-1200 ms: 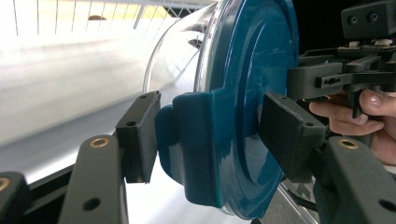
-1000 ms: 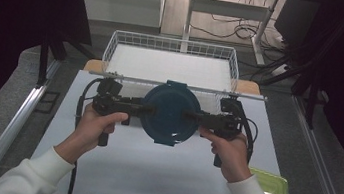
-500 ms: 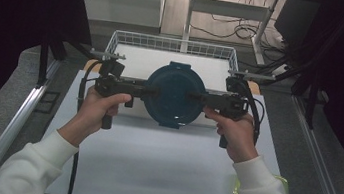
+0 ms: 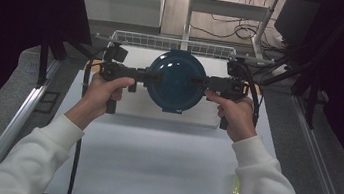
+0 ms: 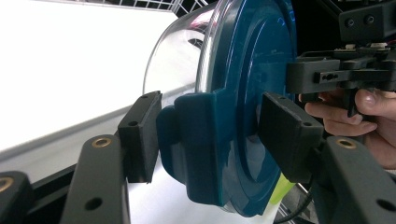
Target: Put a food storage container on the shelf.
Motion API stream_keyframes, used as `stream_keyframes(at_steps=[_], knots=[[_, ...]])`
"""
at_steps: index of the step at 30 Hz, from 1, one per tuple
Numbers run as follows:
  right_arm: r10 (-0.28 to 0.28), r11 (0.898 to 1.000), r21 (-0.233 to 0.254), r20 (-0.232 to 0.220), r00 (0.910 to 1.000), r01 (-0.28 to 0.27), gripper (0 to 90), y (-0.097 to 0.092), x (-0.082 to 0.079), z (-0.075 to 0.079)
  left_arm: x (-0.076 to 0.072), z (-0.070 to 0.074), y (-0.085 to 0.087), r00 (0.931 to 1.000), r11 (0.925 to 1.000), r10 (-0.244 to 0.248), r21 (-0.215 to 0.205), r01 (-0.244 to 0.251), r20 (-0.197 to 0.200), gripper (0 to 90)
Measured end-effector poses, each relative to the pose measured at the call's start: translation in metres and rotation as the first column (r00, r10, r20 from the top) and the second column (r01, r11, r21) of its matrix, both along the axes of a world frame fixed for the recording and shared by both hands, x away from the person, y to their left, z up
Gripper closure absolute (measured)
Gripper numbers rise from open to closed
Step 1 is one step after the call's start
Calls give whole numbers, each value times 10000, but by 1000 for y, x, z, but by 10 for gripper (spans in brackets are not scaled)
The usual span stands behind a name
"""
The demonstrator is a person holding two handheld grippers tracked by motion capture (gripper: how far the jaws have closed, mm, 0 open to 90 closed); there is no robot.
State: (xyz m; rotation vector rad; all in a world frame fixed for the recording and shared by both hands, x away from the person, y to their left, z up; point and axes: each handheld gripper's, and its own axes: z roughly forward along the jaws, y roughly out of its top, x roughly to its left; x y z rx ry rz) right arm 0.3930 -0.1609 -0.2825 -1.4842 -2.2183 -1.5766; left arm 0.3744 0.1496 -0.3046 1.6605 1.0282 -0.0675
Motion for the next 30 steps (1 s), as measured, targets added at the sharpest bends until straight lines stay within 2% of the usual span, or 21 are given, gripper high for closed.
stream_keyframes(at_steps=[13,20,30], knots=[[-38,9993,372,-67,10000,41,332,2,32,5,33,13,4,10000,9999,86,67,-85,-11,423],[-53,9987,498,-106,9999,59,332,3,49,4,48,13,6,9999,9999,123,102,-122,-104,425],[-72,9987,508,-248,9997,84,332,7,66,4,64,11,11,9997,9999,162,31,-162,-181,425]])
